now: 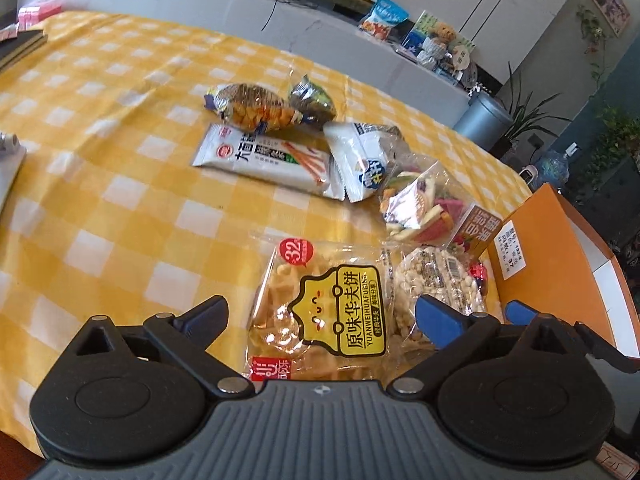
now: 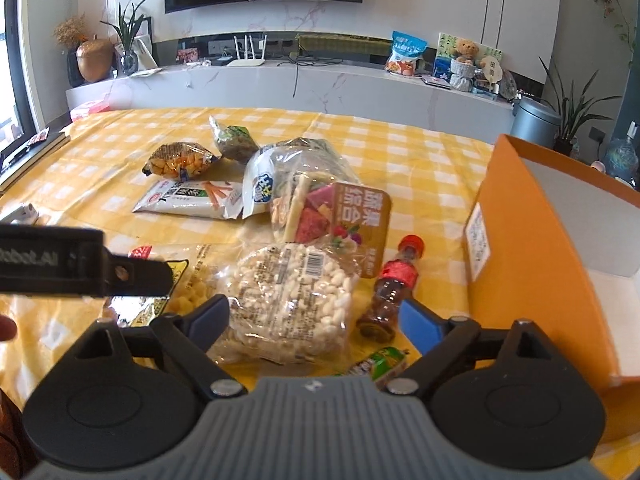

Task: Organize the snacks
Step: 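Grasp the yellow waffle cake bag with the left gripper while the right grasps the nut cake bag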

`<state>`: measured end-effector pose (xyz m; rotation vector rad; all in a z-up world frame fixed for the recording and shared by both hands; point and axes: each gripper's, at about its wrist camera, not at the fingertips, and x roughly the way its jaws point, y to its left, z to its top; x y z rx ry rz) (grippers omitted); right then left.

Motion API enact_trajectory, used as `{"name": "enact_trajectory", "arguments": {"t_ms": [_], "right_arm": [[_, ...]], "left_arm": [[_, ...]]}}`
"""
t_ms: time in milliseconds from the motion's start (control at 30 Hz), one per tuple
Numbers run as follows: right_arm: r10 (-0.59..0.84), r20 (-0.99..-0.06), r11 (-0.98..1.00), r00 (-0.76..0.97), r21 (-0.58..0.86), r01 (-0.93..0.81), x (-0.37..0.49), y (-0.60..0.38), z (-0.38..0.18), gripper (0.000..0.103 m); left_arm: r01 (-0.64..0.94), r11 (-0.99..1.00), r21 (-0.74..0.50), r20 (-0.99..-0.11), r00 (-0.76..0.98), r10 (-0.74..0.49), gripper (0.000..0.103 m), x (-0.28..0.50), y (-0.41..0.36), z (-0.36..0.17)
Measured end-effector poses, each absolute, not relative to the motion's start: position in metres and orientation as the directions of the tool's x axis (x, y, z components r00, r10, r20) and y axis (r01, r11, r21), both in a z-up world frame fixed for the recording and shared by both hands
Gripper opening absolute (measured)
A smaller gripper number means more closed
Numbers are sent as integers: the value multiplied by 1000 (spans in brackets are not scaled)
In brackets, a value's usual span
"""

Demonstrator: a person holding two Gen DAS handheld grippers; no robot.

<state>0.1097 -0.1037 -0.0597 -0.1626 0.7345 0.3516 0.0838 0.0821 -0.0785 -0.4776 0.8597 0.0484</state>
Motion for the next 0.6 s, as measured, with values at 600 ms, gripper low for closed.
{"name": "enact_trajectory", "arguments": {"t_ms": [600], "right_arm": [[288,-666,915,688,-22,-404,103,-112,-67,97]], "left_arm": [[-197,962,-187,-829,558,-47,103,115,58,-91]]}}
